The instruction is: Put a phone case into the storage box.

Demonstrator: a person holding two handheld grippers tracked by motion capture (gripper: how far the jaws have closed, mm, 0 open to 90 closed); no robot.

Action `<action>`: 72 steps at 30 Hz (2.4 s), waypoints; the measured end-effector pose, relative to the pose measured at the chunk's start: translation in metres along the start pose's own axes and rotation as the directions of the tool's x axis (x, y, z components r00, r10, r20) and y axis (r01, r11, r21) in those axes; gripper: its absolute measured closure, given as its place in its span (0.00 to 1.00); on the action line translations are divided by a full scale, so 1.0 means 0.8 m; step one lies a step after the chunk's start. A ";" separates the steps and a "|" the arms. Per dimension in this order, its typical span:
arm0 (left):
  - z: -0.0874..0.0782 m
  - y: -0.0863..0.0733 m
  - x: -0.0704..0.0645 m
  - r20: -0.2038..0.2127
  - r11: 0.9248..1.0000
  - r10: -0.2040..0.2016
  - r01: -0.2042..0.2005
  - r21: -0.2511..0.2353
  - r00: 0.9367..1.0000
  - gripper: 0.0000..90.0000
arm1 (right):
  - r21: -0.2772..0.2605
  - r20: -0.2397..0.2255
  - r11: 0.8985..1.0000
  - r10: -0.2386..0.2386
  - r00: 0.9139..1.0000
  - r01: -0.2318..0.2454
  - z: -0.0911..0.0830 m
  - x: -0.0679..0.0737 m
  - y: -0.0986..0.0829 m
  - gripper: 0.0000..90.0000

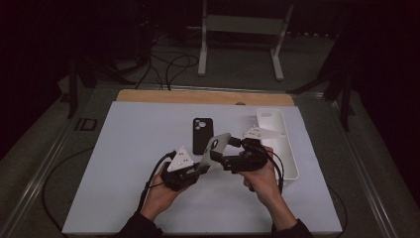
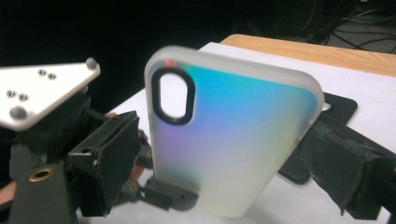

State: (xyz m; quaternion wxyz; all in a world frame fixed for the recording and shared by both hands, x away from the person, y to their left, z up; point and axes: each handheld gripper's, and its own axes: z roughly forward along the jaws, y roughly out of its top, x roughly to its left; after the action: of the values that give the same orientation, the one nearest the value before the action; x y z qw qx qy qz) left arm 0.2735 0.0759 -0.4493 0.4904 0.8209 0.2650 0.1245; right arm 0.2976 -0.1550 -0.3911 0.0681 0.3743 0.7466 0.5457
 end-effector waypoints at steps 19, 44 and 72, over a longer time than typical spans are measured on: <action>0.012 -0.001 -0.009 0.059 0.999 -0.042 0.043 -0.019 0.997 0.88 | -0.060 0.084 0.998 0.007 0.996 -0.002 0.013 0.011 0.001 0.19; -0.032 -0.014 0.021 -0.149 0.997 -0.055 0.047 -0.056 0.987 0.01 | -0.044 0.104 0.999 -0.002 0.995 0.006 0.010 0.002 0.000 0.19; -0.111 -0.088 0.062 -0.304 0.990 -0.109 0.076 -0.119 0.947 0.00 | -0.035 0.127 0.999 -0.029 0.991 0.034 0.009 -0.002 0.004 0.19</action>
State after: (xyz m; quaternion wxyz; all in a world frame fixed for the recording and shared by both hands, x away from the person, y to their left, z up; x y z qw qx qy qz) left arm 0.2512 0.1963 -0.4701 0.4907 0.7509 0.3698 0.2422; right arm 0.3041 -0.1501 -0.3917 0.1307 0.3951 0.7362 0.5336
